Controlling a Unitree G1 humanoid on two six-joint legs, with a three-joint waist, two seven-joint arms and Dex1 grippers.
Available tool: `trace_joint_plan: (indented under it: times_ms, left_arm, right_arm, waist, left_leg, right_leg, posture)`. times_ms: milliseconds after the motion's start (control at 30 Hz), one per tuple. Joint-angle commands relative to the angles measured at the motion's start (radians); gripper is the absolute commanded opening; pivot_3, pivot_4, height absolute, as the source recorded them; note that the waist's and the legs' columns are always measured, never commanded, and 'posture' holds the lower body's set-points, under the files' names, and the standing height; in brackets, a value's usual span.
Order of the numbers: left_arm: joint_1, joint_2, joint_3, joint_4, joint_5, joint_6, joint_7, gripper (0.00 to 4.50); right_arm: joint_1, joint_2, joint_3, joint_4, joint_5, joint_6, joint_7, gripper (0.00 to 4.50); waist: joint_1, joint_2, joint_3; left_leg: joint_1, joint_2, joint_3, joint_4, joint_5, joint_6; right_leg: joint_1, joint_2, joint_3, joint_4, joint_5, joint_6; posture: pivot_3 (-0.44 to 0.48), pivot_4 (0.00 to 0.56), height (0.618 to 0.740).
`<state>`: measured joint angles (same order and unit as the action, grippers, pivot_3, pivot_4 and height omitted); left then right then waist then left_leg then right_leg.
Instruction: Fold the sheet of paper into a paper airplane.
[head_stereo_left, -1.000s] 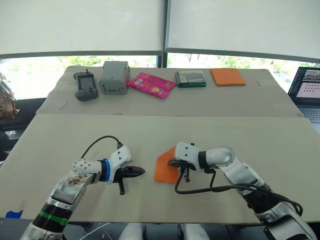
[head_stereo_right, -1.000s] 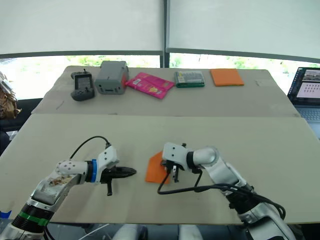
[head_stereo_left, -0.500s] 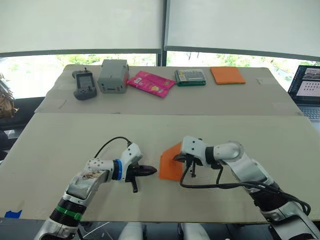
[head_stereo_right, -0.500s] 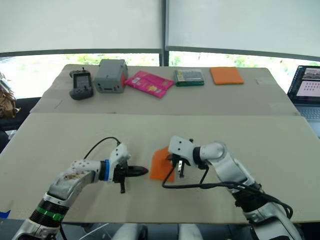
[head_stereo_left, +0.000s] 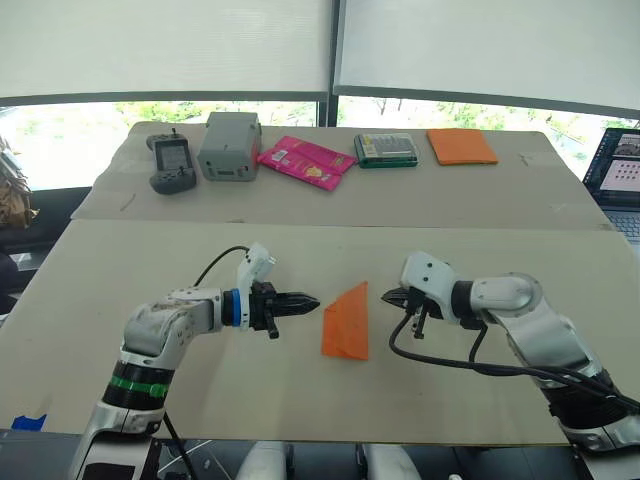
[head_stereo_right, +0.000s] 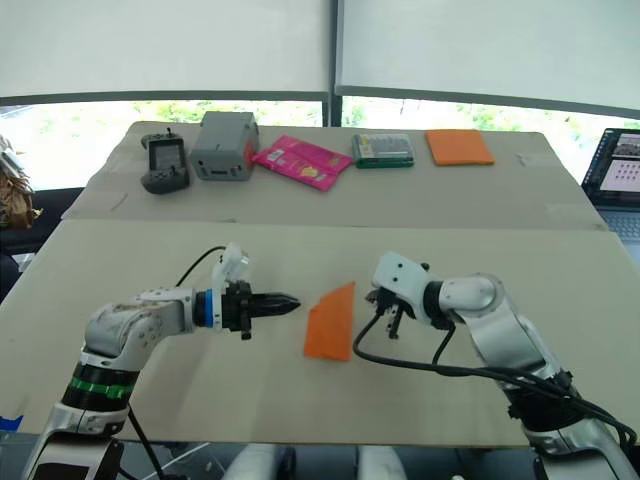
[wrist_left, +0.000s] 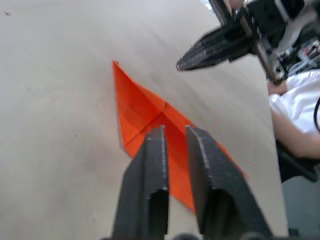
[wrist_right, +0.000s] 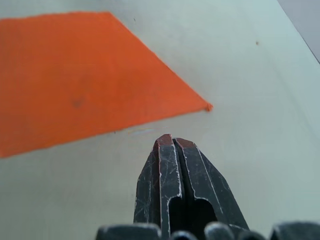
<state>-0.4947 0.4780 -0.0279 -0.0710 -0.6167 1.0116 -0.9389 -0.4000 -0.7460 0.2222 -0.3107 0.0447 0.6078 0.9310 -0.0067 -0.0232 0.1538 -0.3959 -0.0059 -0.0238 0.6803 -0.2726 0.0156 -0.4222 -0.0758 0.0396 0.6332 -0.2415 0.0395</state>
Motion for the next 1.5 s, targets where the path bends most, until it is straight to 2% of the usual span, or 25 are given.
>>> trace_joint_plan:
  times_ms: [33, 67, 167, 233, 300, 467, 600, 833, 867, 1000, 1167, 1267, 1433, 1500]
  left_arm:
    - [-0.098, -0.083, 0.053, 0.059, -0.014, 0.096, 0.157, 2.11]
    - [-0.116, -0.104, 0.063, 0.075, -0.008, 0.109, 0.197, 2.47]
    - [-0.219, -0.144, 0.117, 0.139, -0.073, 0.297, 0.251, 3.45]
    - [-0.299, -0.162, 0.175, 0.225, -0.112, 0.433, 0.268, 3.45]
    - [-0.353, -0.151, 0.157, 0.286, -0.105, 0.500, 0.268, 3.45]
    - [-0.419, -0.156, 0.110, 0.371, -0.082, 0.515, 0.271, 3.45]
    - [-0.447, -0.153, -0.035, 0.402, -0.059, 0.522, 0.238, 3.45]
    - [-0.466, -0.159, -0.087, 0.434, -0.054, 0.508, 0.204, 3.45]
    - [-0.467, -0.160, -0.093, 0.438, -0.049, 0.507, 0.203, 2.89]
    - [-0.470, -0.171, -0.087, 0.472, -0.035, 0.510, 0.221, 1.60]
    - [-0.454, -0.208, 0.018, 0.501, -0.009, 0.552, 0.317, 0.02]
    - [-0.433, -0.257, 0.160, 0.499, 0.009, 0.595, 0.420, 0.02]
    - [-0.414, -0.381, 0.504, 0.464, 0.061, 0.603, 0.678, 0.02]
    - [-0.420, -0.459, 0.677, 0.425, 0.061, 0.603, 0.795, 0.02]
  right_arm:
    - [0.017, -0.013, -0.037, -0.043, 0.004, 0.008, -0.027, 0.00]
    - [0.019, -0.013, -0.037, -0.045, 0.005, 0.009, -0.031, 0.00]
    - [0.031, -0.010, -0.040, -0.054, 0.005, 0.018, -0.050, 0.00]
    - [0.044, -0.013, -0.045, -0.065, 0.007, 0.023, -0.058, 0.00]
    - [0.060, -0.022, -0.052, -0.080, 0.011, 0.026, -0.061, 0.00]
    - [0.083, -0.036, -0.065, -0.099, 0.017, 0.031, -0.067, 0.00]
    - [0.094, -0.043, -0.077, -0.112, 0.017, 0.041, -0.077, 0.00]
    - [0.103, -0.042, -0.085, -0.126, 0.018, 0.052, -0.090, 0.00]
    - [0.103, -0.042, -0.085, -0.126, 0.019, 0.053, -0.092, 0.00]
    - [0.100, -0.044, -0.084, -0.126, 0.022, 0.054, -0.095, 0.00]
    - [0.087, -0.052, -0.085, -0.114, 0.024, 0.047, -0.090, 0.00]
    - [0.074, -0.055, -0.085, -0.106, 0.025, 0.041, -0.089, 0.00]
    - [0.052, -0.052, -0.080, -0.093, 0.021, 0.029, -0.091, 0.00]
    - [0.046, -0.051, -0.078, -0.084, 0.020, 0.022, -0.091, 0.00]
  waist:
    - [0.002, -0.001, 0.000]
    - [0.002, -0.001, 0.000]
    - [-0.001, -0.002, 0.001]
    - [-0.004, -0.004, 0.002]
    - [-0.006, -0.004, 0.002]
    - [-0.007, -0.004, 0.002]
    - [-0.005, -0.004, 0.002]
    - [-0.005, -0.004, 0.002]
    - [-0.005, -0.004, 0.002]
    - [-0.005, -0.004, 0.002]
    - [-0.005, -0.004, 0.003]
    - [-0.005, -0.004, 0.002]
    - [-0.005, -0.004, 0.003]
    - [-0.003, -0.004, 0.003]
  left_leg:
    - [0.000, 0.000, 0.000, 0.000, 0.000, 0.000]
    - [0.000, -0.001, 0.000, 0.001, 0.000, 0.000]
    - [0.000, -0.004, 0.000, 0.001, 0.001, 0.000]
    - [0.000, -0.004, 0.000, 0.001, 0.001, -0.001]
    - [0.000, -0.005, -0.001, 0.002, 0.001, -0.001]
    - [0.002, -0.007, -0.001, 0.002, 0.001, -0.002]
    - [0.002, -0.008, -0.002, 0.002, 0.002, -0.003]
    - [0.002, -0.008, -0.002, 0.002, 0.002, -0.003]
    - [0.002, -0.008, -0.002, 0.002, 0.002, -0.003]
    - [0.002, -0.009, -0.002, 0.002, 0.002, -0.003]
    - [0.001, -0.009, -0.002, 0.002, 0.002, -0.003]
    - [0.001, -0.009, -0.002, 0.002, 0.002, -0.003]
    - [0.002, -0.009, -0.002, 0.003, 0.003, -0.003]
    - [0.002, -0.009, -0.002, 0.003, 0.003, -0.003]
  right_leg:
    - [0.000, 0.000, 0.000, 0.000, 0.000, 0.000]
    - [0.000, 0.000, 0.000, 0.001, 0.000, 0.000]
    - [0.000, 0.000, 0.001, 0.002, 0.000, 0.001]
    - [-0.001, 0.000, 0.001, 0.003, 0.001, 0.001]
    - [-0.002, -0.001, 0.001, 0.007, 0.000, 0.001]
    - [-0.001, -0.001, 0.002, 0.008, 0.000, 0.001]
    - [-0.001, -0.002, 0.002, 0.008, 0.000, 0.001]
    - [-0.002, -0.002, 0.003, 0.008, 0.000, 0.001]
    - [-0.002, -0.002, 0.003, 0.008, 0.000, 0.001]
    - [-0.001, -0.003, 0.003, 0.008, 0.000, 0.001]
    - [-0.002, -0.003, 0.003, 0.009, 0.000, 0.001]
    - [-0.002, -0.003, 0.003, 0.009, 0.000, 0.001]
    - [-0.002, -0.003, 0.003, 0.010, 0.000, 0.001]
    - [-0.002, -0.004, 0.003, 0.010, 0.000, 0.001]
  posture:
    - [0.000, 0.150, 0.740]
    - [0.000, 0.150, 0.740]
    - [0.000, 0.150, 0.740]
    - [0.000, 0.150, 0.740]
    - [0.000, 0.150, 0.740]
    - [0.000, 0.150, 0.740]
    - [0.000, 0.150, 0.740]
    - [0.000, 0.150, 0.740]
    - [0.000, 0.150, 0.740]
    - [0.000, 0.150, 0.740]
    - [0.000, 0.150, 0.740]
    - [0.000, 0.150, 0.740]
    - [0.000, 0.150, 0.740]
    - [0.000, 0.150, 0.740]
